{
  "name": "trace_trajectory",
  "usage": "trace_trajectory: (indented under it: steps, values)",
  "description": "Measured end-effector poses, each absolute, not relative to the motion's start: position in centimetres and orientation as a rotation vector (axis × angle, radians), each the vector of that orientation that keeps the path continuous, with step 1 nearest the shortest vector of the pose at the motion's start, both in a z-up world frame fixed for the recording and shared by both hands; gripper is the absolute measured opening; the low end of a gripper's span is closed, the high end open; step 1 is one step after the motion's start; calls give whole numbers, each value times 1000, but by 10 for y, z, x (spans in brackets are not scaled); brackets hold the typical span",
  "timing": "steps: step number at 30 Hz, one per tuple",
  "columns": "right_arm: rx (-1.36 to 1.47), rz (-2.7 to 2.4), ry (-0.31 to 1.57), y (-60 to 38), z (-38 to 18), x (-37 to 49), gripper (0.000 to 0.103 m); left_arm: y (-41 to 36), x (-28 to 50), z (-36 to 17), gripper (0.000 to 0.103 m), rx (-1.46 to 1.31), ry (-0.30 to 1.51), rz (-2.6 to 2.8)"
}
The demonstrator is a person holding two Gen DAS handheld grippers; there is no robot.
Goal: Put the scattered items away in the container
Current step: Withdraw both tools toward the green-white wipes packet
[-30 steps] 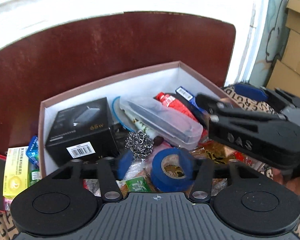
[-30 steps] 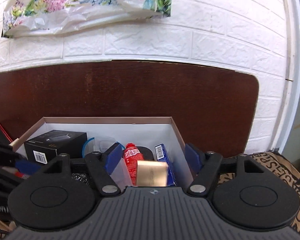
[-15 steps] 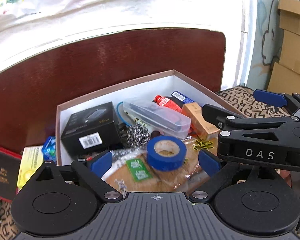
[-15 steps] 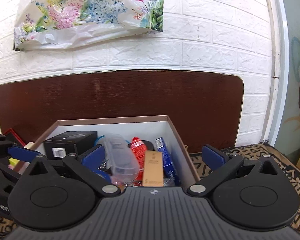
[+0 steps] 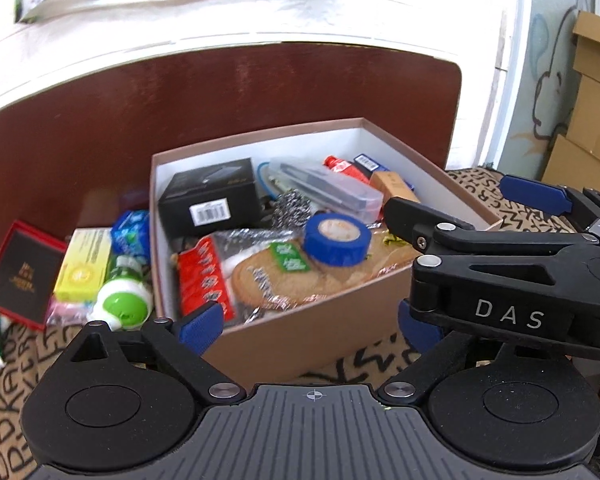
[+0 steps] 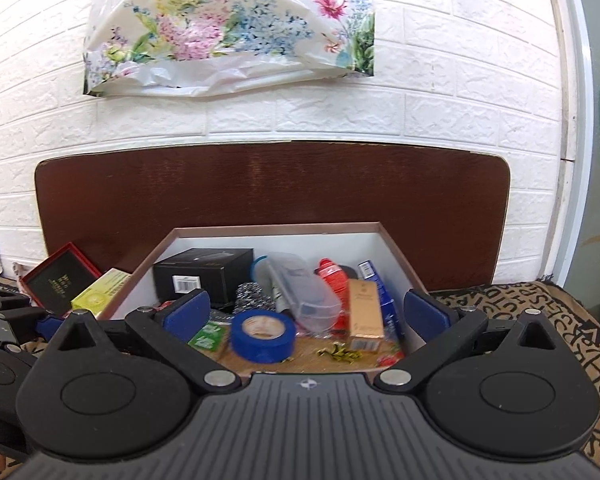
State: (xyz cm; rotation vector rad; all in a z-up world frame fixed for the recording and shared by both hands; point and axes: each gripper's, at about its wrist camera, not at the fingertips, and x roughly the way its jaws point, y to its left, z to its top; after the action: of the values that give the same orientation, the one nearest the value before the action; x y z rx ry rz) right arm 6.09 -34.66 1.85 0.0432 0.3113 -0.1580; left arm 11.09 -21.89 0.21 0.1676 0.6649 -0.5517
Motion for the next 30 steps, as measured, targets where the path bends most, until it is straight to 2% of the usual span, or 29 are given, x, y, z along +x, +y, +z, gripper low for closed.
trace_trajectory:
  steps: [7,21,30]
  values:
    - [25,-132,320,-326,20,50,103,-184,106,1,100,96,700,-514]
    - [-92,68,354,-240,11,61,102,-64,101,-25,99,23,711,-254]
    - [-189,199,364,-181,0,77,102,11,117,-23,99,-34,711,-119]
